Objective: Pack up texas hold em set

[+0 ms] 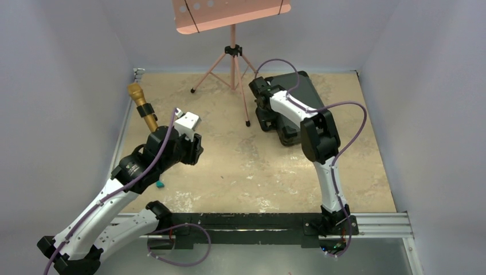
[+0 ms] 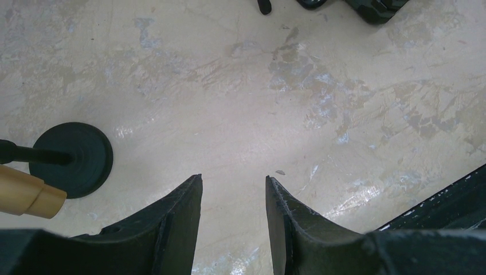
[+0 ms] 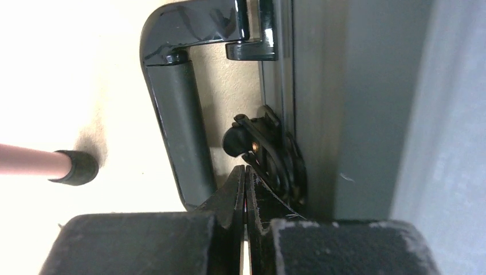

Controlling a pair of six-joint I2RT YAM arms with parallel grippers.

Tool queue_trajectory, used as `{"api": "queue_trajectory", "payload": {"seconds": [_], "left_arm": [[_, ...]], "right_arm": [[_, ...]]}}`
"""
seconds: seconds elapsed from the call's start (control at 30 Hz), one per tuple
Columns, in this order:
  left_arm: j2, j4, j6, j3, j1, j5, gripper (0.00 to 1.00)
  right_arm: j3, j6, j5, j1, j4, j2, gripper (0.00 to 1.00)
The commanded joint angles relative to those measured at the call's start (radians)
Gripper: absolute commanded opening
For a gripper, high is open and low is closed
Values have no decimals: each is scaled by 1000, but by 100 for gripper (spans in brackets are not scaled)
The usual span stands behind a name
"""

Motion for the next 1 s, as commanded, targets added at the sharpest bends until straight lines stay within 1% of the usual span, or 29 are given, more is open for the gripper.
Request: {"api": "queue_trajectory", "payload": {"seconds": [0.0,0.17,0.23,0.53,0.97], "left_arm": [[-14,31,-4,-4,6,-1,49],[-13,32,-3,-4,5,1,49],[-13,32,-2,-4,6,1,49],[-14,32,-2,-5,5,-1,49],[-15,32,-2,-4,6,1,49]], "right_arm": [[64,-16,-33,-14,-25,-74,0],[50,-17,-80,-14,12,-107,0],[53,-21,-74,-15,27,-111,0],[132,-38,-35,-15,6,-29,0],[96,-29,-40,-31,18,13,0]]}}
